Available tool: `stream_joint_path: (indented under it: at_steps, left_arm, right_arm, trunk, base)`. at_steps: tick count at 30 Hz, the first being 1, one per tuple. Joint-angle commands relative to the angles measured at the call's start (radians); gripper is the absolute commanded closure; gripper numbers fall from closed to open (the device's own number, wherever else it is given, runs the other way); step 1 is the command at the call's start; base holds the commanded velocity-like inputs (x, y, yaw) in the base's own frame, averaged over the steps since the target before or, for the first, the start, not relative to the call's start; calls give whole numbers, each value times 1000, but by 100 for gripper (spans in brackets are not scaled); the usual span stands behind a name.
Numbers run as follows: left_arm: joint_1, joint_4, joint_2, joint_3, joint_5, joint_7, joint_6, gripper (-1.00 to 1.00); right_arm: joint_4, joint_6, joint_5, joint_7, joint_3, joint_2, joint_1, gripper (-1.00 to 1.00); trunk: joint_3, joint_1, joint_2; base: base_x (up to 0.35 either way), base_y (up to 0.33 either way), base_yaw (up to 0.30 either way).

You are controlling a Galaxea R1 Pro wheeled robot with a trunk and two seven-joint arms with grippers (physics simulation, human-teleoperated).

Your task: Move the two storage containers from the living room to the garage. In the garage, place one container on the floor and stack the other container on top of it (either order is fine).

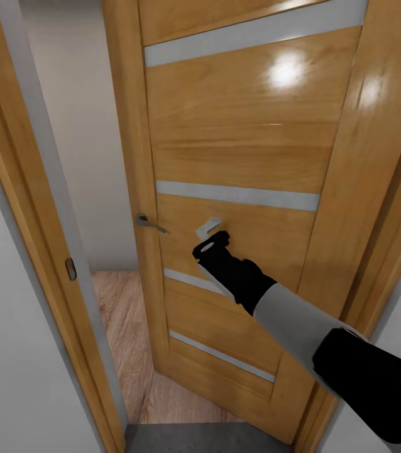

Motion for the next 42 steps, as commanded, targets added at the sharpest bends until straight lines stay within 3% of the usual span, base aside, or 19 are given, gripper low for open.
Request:
stream_joint_path:
  at_steps: [1, 6, 9, 14, 20, 35, 42]
  left_arm:
    - [0, 0, 0, 1, 6, -1, -2, -100]
    - [0, -1, -1, 1, 6, -1, -2, -100]
    - [0, 0, -1, 1, 6, -1, -2, -100]
    - [0, -1, -1, 1, 6, -1, -3, -100]
    - [0, -2, -1, 1, 6, -1, -2, -100]
    - [0, -2, -5, 0, 6, 0, -2, -100]
    - [0, -2, -6, -1, 6, 0, -2, -100]
  right_arm:
    - [8, -1, -9, -6, 4, 0, -2, -100]
    - [29, -5, -9, -3, 3, 0, -13, -100]
    - [89, -20, -17, -2, 2, 0, -48, -100]
    - [176, -63, -77, -1, 2, 0, -89, -100]
    - [219, -73, -91, -1, 1, 0, -123, -100]
    - [274, -71, -92, -1, 1, 0, -169, -100]
    - [199, -53, -84, -9, 1, 0, -171, -100]
  trunk:
    - [-1, 0, -1]
    - [-1, 0, -1]
    - [-1, 0, -1]
    - [-1, 0, -1]
    - [-1, 0, -1]
    - [-1, 0, -1]
    - [-1, 0, -1]
  base:
    - [0, 0, 0]
    - [0, 0, 0]
    - [0, 0, 0]
    - [0, 0, 0]
    - [0, 0, 0]
    - [0, 0, 0]
    - [0, 0, 0]
